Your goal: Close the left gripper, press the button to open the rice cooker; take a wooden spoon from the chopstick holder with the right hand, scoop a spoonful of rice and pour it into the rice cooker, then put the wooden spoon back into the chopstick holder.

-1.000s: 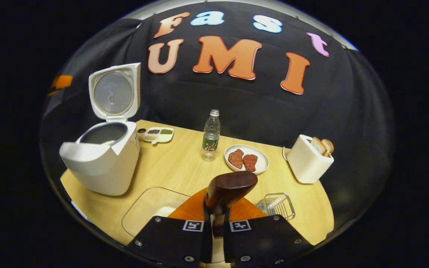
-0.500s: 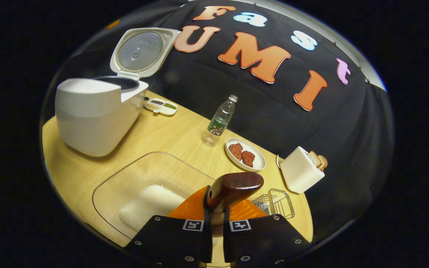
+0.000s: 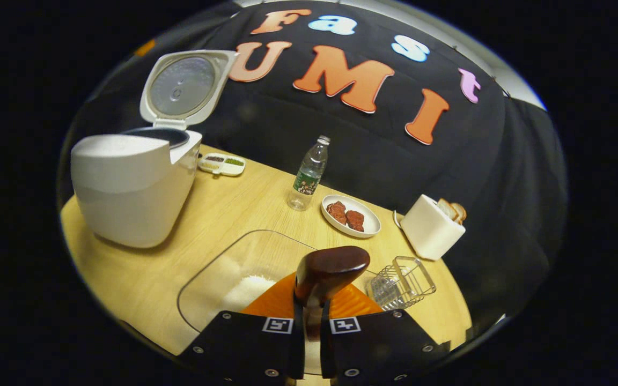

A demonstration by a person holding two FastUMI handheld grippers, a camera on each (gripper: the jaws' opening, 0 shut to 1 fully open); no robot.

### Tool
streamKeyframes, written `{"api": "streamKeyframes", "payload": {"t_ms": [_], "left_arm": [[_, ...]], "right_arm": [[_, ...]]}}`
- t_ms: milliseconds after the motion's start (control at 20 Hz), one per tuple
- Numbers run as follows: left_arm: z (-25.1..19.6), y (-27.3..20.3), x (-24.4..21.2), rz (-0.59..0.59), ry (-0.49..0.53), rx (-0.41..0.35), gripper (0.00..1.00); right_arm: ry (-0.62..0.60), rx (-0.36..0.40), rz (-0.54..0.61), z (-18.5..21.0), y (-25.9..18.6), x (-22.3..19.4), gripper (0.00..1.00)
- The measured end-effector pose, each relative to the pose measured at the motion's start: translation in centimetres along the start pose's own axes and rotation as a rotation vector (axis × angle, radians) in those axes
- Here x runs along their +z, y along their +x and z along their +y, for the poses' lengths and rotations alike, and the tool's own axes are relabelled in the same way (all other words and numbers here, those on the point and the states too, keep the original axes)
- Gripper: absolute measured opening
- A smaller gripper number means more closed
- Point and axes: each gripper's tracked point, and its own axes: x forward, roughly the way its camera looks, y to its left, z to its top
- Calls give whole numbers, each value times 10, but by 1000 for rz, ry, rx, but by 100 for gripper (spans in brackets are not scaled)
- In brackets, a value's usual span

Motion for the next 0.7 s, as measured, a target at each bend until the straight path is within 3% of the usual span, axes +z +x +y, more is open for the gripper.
{"api": "streamKeyframes", "payload": {"t_ms": [100, 300, 350, 450, 700], "left_arm": [[0, 2, 1, -4, 4, -19, 96], [4, 10, 0, -8, 20, -50, 100], [5, 10, 0, -9, 23, -55, 96], [7, 10, 0, -12, 25, -64, 100], [16, 7, -1, -20, 39, -60, 97]], "right_arm": [[114, 22, 19, 9, -4, 3, 11], [348, 104, 76, 33, -7, 6, 11], [394, 114, 95, 35, -7, 5, 11], [499, 131, 136, 35, -4, 4, 11], [770, 186, 257, 19, 10, -9, 11]]}}
